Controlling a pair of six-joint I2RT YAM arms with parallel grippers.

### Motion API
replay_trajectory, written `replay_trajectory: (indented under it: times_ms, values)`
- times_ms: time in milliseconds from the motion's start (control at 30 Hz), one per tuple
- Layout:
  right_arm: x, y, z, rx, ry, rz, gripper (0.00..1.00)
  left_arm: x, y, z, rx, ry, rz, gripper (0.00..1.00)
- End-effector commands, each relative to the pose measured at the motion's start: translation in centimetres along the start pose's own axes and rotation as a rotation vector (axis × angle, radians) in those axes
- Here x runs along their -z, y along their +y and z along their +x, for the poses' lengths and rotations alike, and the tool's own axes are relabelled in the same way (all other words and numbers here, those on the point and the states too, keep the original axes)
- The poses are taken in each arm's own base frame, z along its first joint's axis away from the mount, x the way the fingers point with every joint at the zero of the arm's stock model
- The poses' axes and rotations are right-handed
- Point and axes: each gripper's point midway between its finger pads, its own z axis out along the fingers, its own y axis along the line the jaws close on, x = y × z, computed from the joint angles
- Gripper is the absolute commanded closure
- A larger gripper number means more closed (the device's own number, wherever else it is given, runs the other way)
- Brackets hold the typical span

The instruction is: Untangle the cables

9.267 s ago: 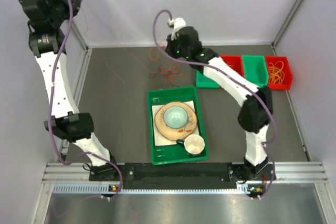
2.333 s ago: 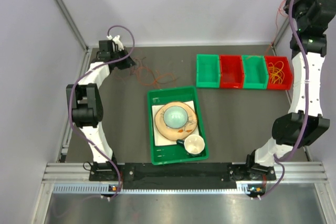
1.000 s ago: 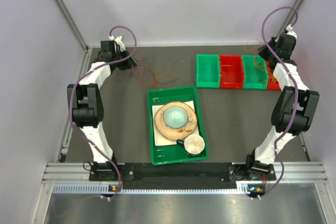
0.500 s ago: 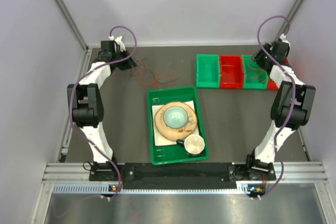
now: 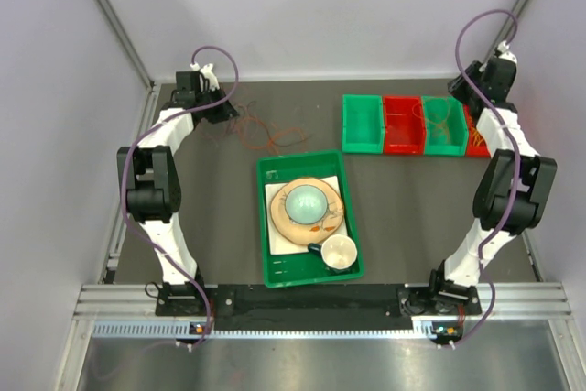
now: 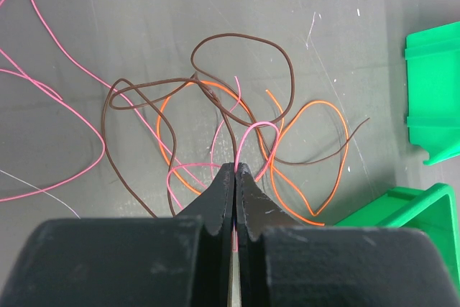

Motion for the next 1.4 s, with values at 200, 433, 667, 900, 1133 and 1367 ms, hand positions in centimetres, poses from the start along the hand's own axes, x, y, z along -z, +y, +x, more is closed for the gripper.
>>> replay_trajectory:
  times_ms: [200, 433, 667, 900, 1133, 1367]
  values:
    - [-1.6, 1.9, -0.5, 0.091, 0.038, 0.034, 0.41, -0.4, -1.4, -0.7, -0.036, -0.016, 0.034, 1.0]
    - [-4.0, 0.7, 1.2, 0.067, 0.101, 0.111, 0.42, -0.6, -1.7, -0.6, -0.052, -0.011, 0.029, 1.0]
    - [-5.4, 0.0, 3.2, 0.029, 0.138, 0.111, 0.34, -1.0, -1.5, -0.1, -0.05, 0.004, 0.027, 1.0]
    - [-5.7, -0.3, 4.0, 0.024, 0.151, 0.111, 0.46, -1.1, -1.4, 0.0, -0.057, 0.007, 0.021, 1.0]
    - [-5.8, -0.2, 4.4, 0.019, 0.162, 0.1, 0.47, -1.0, -1.5, 0.1, -0.058, 0.009, 0.024, 1.0]
    - [-6.6, 0.4, 5.2, 0.023, 0.191, 0.071, 0.51, -1.1, -1.5, 0.1, -0.056, 0.011, 0.027, 1.0]
